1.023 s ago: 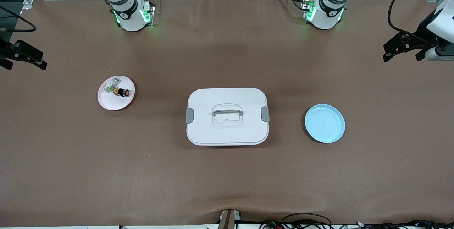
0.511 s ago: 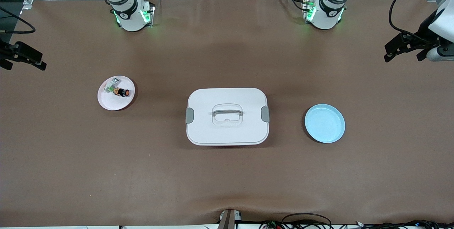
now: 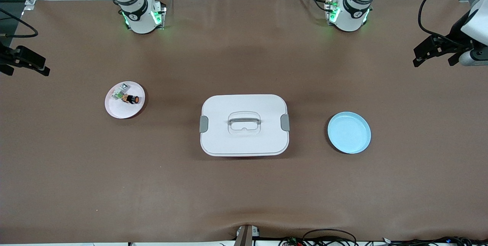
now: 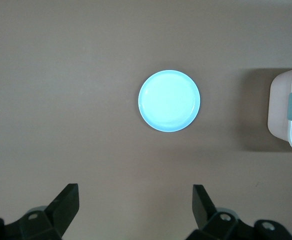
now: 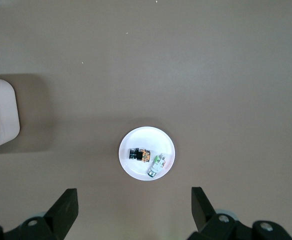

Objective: Transfer orange switch to right arm and place

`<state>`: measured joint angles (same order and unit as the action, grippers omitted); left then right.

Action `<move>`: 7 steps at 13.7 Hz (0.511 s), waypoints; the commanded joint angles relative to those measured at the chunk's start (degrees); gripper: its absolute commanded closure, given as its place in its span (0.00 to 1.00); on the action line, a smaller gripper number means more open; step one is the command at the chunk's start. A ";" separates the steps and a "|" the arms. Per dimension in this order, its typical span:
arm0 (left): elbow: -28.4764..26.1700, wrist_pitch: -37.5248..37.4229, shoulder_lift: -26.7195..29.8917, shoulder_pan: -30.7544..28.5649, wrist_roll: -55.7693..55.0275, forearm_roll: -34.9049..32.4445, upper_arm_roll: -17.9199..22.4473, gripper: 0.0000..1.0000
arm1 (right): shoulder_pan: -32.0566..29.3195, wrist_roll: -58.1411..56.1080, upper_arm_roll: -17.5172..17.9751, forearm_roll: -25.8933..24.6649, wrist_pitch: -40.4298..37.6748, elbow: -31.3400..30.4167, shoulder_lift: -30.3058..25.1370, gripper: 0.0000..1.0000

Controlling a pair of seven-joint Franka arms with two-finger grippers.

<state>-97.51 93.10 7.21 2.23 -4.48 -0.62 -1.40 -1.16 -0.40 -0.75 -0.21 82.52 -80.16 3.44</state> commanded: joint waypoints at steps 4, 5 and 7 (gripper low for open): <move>0.30 -0.03 0.52 -0.21 0.97 0.62 -0.09 0.00 | -0.42 0.75 0.13 0.92 -0.34 -0.09 -0.28 0.00; 0.47 -0.03 0.43 -0.21 1.06 0.70 -0.18 0.00 | -0.42 0.75 0.13 0.92 -0.35 -0.09 -0.28 0.00; 0.74 -0.11 0.34 -0.29 1.14 0.79 -0.18 0.00 | -0.34 0.75 0.05 0.92 -0.26 -0.09 -0.28 0.00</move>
<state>-97.45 93.13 7.23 2.23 -4.48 -0.62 -1.46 -1.16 -0.39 -0.75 -0.19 82.45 -80.17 3.44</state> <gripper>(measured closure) 0.000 0.000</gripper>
